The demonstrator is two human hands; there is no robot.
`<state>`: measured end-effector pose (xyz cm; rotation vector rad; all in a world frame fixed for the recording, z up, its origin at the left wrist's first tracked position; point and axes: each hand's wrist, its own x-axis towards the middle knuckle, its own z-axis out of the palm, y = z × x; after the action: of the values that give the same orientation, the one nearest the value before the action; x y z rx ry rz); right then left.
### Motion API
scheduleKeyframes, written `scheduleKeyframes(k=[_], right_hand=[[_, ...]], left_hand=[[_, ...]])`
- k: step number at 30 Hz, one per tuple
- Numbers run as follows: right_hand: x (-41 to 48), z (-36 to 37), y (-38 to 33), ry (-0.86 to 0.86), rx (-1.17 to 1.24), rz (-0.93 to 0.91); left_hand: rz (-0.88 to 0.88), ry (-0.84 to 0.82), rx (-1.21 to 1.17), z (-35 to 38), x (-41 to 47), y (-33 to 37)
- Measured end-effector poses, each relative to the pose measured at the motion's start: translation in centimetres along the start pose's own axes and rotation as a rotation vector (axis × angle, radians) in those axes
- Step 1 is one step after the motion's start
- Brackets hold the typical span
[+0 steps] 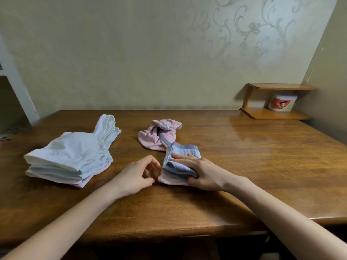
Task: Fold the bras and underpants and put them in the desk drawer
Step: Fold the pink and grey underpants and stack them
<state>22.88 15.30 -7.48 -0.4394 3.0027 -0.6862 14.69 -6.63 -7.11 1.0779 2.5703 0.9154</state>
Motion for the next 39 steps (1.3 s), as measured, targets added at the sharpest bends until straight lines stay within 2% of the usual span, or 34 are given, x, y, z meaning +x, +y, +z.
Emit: scheduleKeyframes(k=[2, 4, 6, 8, 11, 15, 19, 22, 24, 26, 29, 30, 31, 34, 35, 37, 39], right_hand=[[-0.1, -0.8, -0.2, -0.064, 0.114, 0.002], [0.0, -1.2, -0.5, -0.037, 0.214, 0.005], [0.3, -0.7, -0.8, 0.012, 0.087, -0.030], [0.8, 0.4, -0.7, -0.033, -0.146, -0.078], [1.3, 0.8, 0.4, -0.045, -0.318, -0.050], [1.8, -0.8, 4.0, 0.039, -0.272, 0.057], [2.9, -2.5, 7.3, 0.131, -0.254, 0.210], [3.6, -3.7, 8.0, 0.167, -0.287, 0.346], [3.9, -4.5, 7.4, 0.118, -0.314, 0.415], [4.3, -4.9, 6.0, 0.151, -0.268, 0.395], [6.3, -4.3, 3.5, 0.499, -0.134, 0.265], [7.3, -3.9, 3.0, 0.550, -0.128, 0.248], [8.5, -3.2, 2.7, 0.543, -0.153, 0.252], [11.0, -1.3, 2.2, 0.428, -0.295, 0.328], [11.4, -1.0, 2.2, 0.414, -0.320, 0.359], [11.6, -0.7, 2.0, 0.403, -0.286, 0.387], [11.3, -0.7, 1.8, 0.430, -0.212, 0.387]], left_hand=[[-0.028, 0.085, 0.017, -0.6, 0.8, 0.2], [-0.022, 0.219, 0.034, -1.0, 2.1, 0.4], [-0.008, 0.330, 0.076, -1.4, 4.5, 0.2], [-0.009, 0.381, 0.134, -1.7, 7.4, -0.6], [-0.030, 0.286, 0.223, -1.9, 10.9, -1.3], [0.059, 0.239, 0.315, -1.3, 13.1, -1.1], [0.036, 0.059, 0.489, -0.4, 14.2, -1.6], [-0.022, 0.020, 0.457, 0.1, 14.1, -2.0], [0.009, 0.047, 0.422, 0.0, 13.7, -1.7], [0.082, 0.193, 0.361, -0.2, 13.1, -1.5], [0.148, 0.609, 0.247, -1.1, 13.7, -1.7], [0.152, 0.654, 0.254, -1.5, 14.3, -1.9], [0.148, 0.621, 0.281, -1.8, 14.9, -2.2], [0.028, 0.317, 0.364, -2.0, 15.8, -3.0], [-0.012, 0.276, 0.406, -1.8, 15.7, -3.2], [-0.028, 0.306, 0.554, -1.8, 15.3, -3.8], [0.013, 0.375, 0.565, -2.4, 14.7, -4.0]])
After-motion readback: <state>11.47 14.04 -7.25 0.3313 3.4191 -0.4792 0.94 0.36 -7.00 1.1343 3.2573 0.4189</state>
